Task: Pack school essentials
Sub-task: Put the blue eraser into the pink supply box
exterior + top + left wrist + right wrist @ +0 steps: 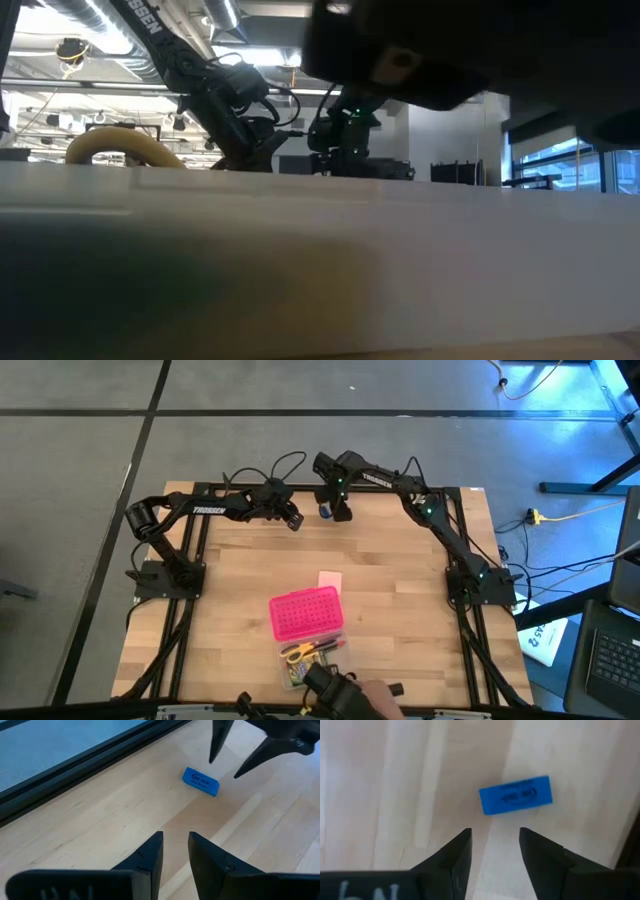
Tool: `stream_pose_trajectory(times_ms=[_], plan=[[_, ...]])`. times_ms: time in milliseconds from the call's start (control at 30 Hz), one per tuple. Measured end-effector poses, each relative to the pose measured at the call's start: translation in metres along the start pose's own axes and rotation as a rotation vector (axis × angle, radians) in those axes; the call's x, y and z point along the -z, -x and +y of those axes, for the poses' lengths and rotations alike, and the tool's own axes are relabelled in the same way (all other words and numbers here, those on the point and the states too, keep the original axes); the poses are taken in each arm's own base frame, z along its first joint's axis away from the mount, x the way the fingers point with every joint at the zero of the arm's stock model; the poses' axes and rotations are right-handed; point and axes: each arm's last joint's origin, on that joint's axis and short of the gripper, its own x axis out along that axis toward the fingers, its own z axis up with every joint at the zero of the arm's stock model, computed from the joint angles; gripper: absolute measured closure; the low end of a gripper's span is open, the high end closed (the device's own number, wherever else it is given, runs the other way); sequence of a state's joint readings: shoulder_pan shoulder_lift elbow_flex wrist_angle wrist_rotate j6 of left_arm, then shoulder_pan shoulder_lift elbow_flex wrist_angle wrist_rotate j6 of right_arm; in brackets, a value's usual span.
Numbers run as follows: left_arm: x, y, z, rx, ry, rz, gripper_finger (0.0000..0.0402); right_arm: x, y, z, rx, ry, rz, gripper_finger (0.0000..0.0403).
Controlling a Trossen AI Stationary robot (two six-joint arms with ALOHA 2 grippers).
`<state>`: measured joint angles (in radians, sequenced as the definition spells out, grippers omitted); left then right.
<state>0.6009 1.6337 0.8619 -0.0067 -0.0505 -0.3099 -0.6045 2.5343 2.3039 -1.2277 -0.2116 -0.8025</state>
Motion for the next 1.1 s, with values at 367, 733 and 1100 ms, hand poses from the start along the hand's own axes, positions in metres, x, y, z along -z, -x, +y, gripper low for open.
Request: stream_pose_trajectory(times_ms=[367,733,1100], plan=[[0.0,0.0,0.0,0.0,0.0,0.0,0.0317,-0.007,0.0,-0.004,0.013,0.092,-0.101,0.0263],[0.0,0.0,0.0,0.0,0.0,0.0,0.0317,-0.012,-0.007,-0.003,-0.041,0.105,-0.207,0.028],[0.0,0.0,0.0,0.0,0.0,0.0,0.0317,-0.001,-0.007,-0.012,-0.037,0.062,-0.211,0.028]])
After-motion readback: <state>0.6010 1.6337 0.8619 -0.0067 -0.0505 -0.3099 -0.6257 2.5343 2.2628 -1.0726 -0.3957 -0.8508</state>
